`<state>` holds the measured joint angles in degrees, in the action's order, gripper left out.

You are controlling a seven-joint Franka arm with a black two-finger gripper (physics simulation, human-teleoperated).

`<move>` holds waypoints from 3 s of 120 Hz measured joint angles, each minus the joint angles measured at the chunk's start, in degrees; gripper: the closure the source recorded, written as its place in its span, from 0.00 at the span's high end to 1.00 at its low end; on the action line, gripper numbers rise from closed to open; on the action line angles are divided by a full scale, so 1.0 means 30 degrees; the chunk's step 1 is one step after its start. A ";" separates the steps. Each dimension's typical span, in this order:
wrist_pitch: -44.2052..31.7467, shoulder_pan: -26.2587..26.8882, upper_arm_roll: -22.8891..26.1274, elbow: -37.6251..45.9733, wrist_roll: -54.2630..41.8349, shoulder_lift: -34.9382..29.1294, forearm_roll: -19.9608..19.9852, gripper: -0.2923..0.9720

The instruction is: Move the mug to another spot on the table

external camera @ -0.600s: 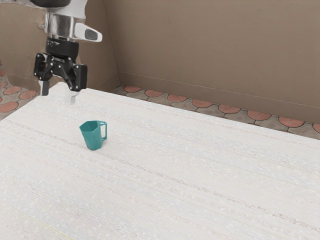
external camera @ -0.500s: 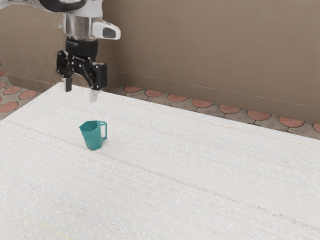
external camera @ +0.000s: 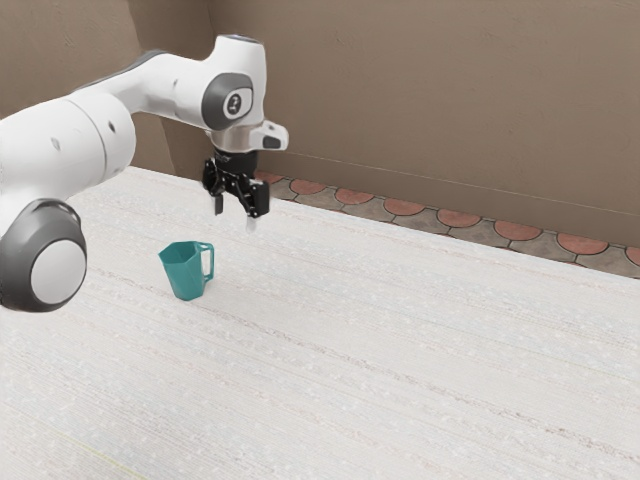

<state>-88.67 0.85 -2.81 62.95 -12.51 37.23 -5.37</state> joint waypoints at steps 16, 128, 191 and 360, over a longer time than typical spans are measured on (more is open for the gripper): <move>-0.1625 -0.0283 -0.1040 0.0364 -0.3331 0.0778 0.0427 0.77; -0.7160 -0.0450 -0.4768 0.3130 -1.5913 0.1954 0.4821 0.77; -0.7031 -0.0889 -0.5023 0.1254 -1.6432 0.3355 0.5818 0.77; -0.6795 -0.1016 -0.5394 0.1028 -1.5512 0.3763 0.6473 0.24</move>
<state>-109.05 -2.20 -18.99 66.03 -59.05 48.51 14.05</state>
